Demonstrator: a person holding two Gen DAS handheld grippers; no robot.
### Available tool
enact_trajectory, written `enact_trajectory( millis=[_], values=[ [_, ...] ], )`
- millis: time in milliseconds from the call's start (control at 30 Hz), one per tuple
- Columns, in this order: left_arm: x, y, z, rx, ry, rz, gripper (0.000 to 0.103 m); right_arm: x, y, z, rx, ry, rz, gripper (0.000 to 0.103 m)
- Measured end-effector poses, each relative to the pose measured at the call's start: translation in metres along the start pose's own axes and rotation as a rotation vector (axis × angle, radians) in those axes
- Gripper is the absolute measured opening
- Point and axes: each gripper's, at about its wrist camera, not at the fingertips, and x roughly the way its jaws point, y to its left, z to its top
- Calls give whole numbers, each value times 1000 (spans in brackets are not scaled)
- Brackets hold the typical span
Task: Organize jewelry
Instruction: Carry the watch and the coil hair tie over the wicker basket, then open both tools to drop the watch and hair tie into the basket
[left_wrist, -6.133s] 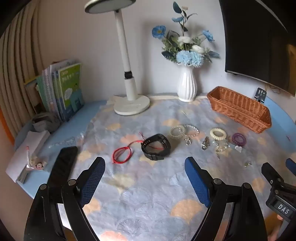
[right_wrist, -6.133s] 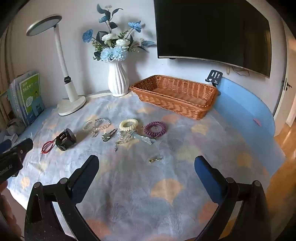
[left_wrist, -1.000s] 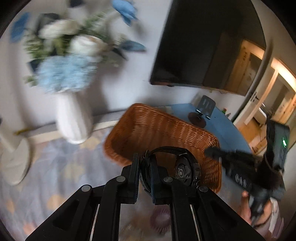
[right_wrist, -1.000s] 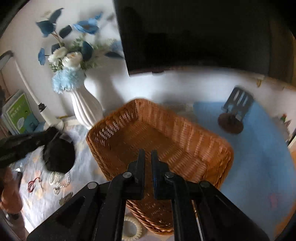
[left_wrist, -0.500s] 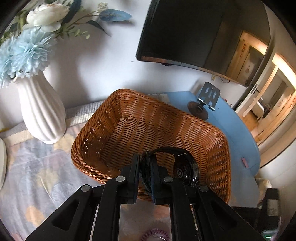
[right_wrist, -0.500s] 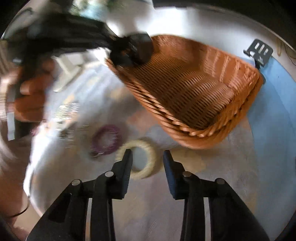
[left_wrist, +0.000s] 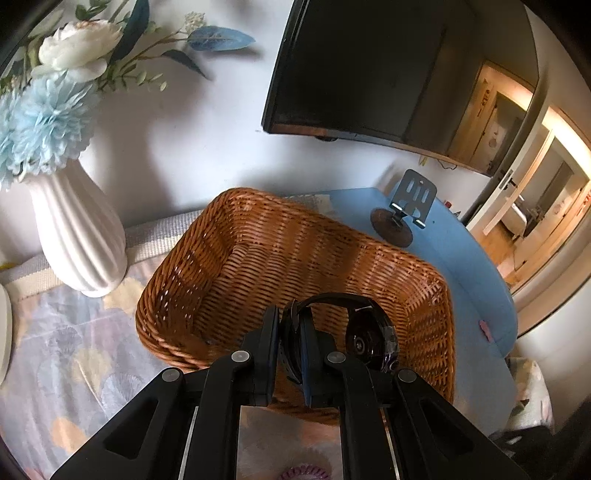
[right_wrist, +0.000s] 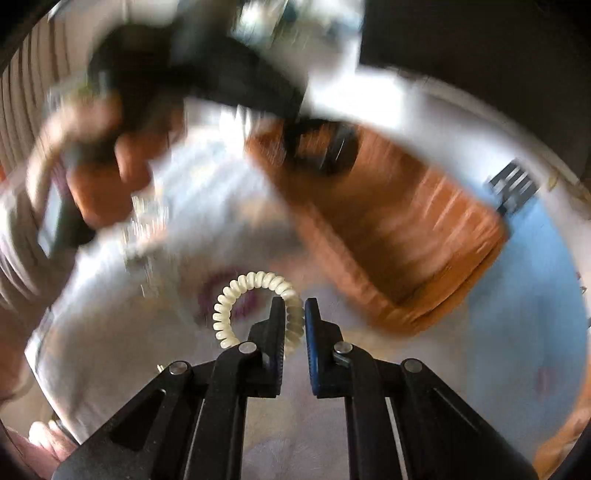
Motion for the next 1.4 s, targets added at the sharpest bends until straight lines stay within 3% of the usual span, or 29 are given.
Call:
enact_trajectory(
  millis=[133, 200, 333, 467, 567, 633, 767, 967, 1067, 1233, 1400],
  values=[
    [10, -4, 7, 7, 10, 1, 10, 6, -42, 33, 86, -28, -58, 13],
    [20, -6, 9, 9, 25, -1, 10, 29, -65, 44, 137, 16, -84, 13],
    [44, -9, 6, 7, 72, -11, 10, 77, -81, 49, 212, 157, -51, 13],
    [62, -15, 2, 30, 105, 12, 13, 92, -88, 49, 246, 208, -48, 14],
    [60, -17, 2, 29, 96, -4, 18, 88, -92, 47, 273, 206, -36, 14],
    [54, -16, 3, 28, 84, -1, 36, 77, -90, 46, 264, 191, -75, 16],
    [18, -14, 0, 41, 35, -12, 40, 44, -85, 51, 250, 125, -116, 30],
    [-71, -2, -16, 62, -65, -13, 42, -16, -48, 52, 214, 2, -48, 43],
    [-124, 15, -38, 44, -131, 5, 50, -34, -16, 45, 188, -61, 25, 45],
    [-207, 64, -95, -33, -221, 65, 55, -33, 35, 9, 187, -130, 124, 56],
    [-264, 117, -153, -129, -270, 146, 55, 1, 70, -27, 180, -153, 59, 56]
  ],
)
